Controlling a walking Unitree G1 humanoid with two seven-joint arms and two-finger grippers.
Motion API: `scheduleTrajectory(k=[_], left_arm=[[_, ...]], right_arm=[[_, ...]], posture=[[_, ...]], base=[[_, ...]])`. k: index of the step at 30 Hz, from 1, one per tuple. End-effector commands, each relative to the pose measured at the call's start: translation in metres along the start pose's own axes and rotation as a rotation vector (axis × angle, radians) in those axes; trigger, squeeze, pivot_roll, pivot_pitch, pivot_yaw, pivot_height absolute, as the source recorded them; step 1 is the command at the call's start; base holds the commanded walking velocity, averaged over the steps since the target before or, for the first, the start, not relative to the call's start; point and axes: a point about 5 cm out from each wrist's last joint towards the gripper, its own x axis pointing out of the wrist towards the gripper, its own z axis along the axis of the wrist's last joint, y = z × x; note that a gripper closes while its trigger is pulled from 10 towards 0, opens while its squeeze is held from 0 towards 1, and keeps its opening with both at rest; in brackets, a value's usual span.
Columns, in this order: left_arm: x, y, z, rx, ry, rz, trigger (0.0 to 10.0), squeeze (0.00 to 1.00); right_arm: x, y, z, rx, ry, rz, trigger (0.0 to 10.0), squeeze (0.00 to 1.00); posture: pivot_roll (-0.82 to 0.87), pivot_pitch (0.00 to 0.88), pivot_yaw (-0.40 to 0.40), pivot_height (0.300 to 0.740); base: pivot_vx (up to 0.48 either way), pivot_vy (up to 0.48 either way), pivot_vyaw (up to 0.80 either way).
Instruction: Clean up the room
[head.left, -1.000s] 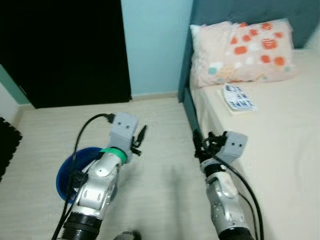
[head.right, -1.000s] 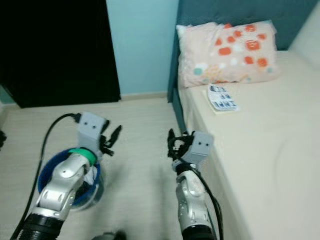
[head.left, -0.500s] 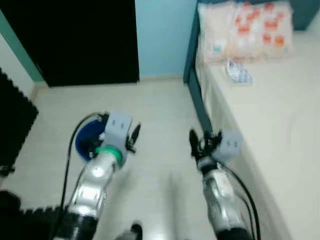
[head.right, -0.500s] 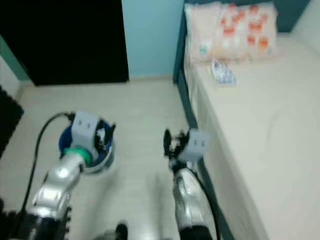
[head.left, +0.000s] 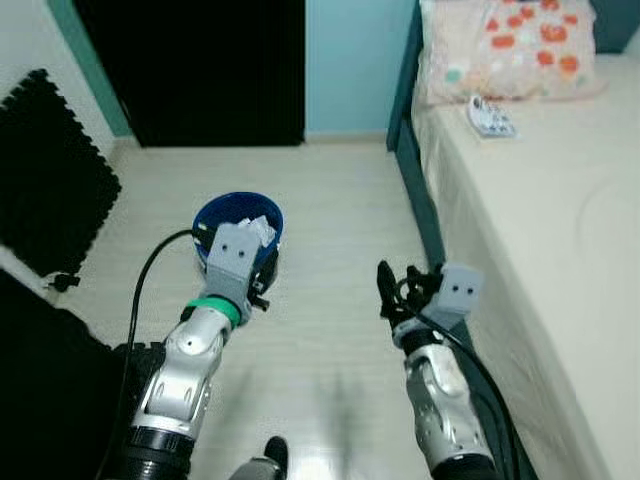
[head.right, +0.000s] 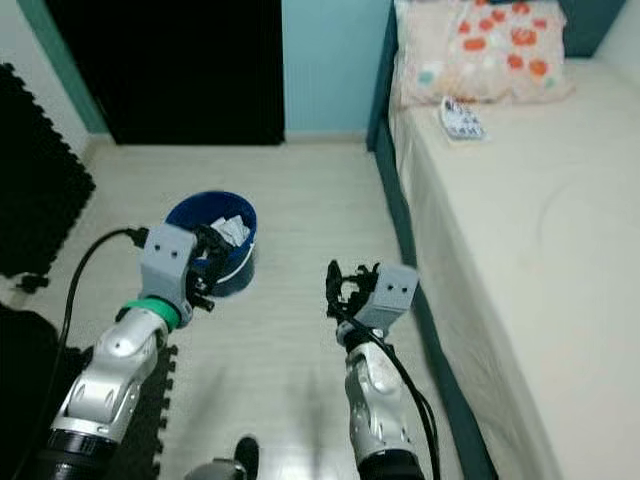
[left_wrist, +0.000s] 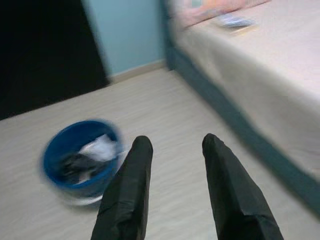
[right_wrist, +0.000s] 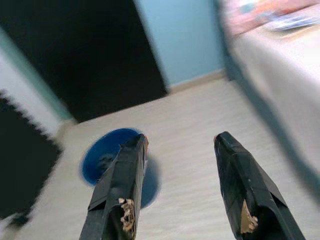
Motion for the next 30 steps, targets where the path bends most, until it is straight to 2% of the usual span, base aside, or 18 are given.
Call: scheduleTrajectory(k=[1,30], left_arm=[[-0.0009,-0.0027,-0.0055,-0.003,0.033,-0.012,10.0,0.0],[0.0002,-0.0034,-0.0061,0.016,0.042,-0.012,10.0,0.0]], right_arm=[[-0.0042,-0.0044,-0.0051,0.017,0.022,-0.023,10.0,0.0],[-0.007,-0.0098,-0.0058,0.027,0.025,-0.043,10.0,0.0]], posture=[[0.09,0.093,0.032,0.74],[0.08,0.099,0.038,0.74]], base=[[0.0,0.0,-0.79],[0.0,0.0,-0.79]])
